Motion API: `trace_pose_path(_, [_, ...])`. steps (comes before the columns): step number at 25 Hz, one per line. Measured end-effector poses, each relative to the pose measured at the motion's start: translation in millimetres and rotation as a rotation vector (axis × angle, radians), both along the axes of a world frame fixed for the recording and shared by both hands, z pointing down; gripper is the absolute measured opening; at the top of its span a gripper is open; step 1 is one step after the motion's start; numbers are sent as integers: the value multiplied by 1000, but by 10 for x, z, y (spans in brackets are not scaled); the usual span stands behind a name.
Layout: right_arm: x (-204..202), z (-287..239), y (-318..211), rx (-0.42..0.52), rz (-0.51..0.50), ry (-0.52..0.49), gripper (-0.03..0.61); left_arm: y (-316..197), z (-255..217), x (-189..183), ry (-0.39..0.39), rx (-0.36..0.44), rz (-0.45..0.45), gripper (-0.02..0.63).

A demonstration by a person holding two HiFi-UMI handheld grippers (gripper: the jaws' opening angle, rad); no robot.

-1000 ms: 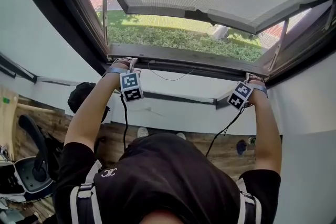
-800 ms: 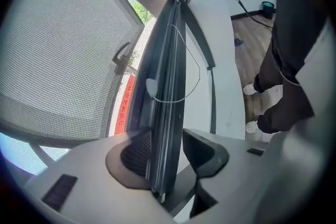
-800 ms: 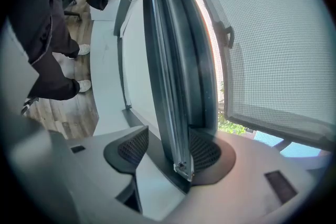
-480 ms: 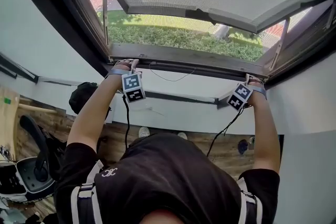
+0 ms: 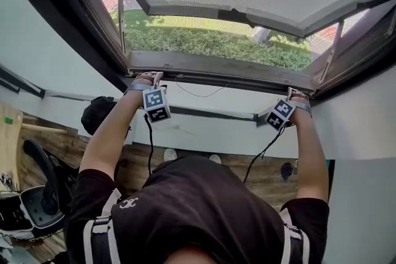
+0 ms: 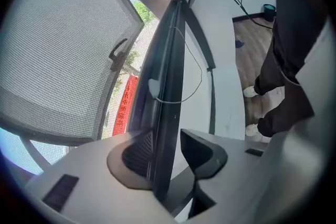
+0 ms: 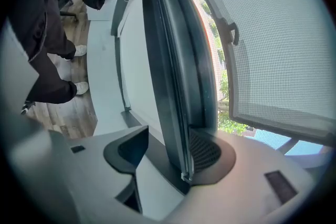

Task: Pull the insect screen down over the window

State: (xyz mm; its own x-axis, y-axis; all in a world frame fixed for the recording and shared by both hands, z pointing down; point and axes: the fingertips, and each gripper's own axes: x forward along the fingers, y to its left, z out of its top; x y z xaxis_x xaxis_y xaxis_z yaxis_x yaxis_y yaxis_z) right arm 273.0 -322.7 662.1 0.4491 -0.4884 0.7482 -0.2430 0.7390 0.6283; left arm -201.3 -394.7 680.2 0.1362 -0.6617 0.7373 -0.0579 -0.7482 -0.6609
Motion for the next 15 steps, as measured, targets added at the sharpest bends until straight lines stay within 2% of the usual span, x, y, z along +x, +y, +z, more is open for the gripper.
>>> trace_pose_path(4, [-6, 20, -2, -1, -6, -1, 249, -37, -10, 5, 7, 21, -1, 138])
trace_pose_path(7, [-13, 58, -7, 4, 1, -8, 249, -48, 62, -3, -10, 6, 9, 187])
trace_pose_path(12, [0, 75, -34, 15, 11, -1, 256, -58, 66, 1, -30, -18, 22, 181])
trace_pose_path(15, [-3, 108, -91, 53, 7, -26, 259, -72, 63, 7, -31, -15, 29, 175])
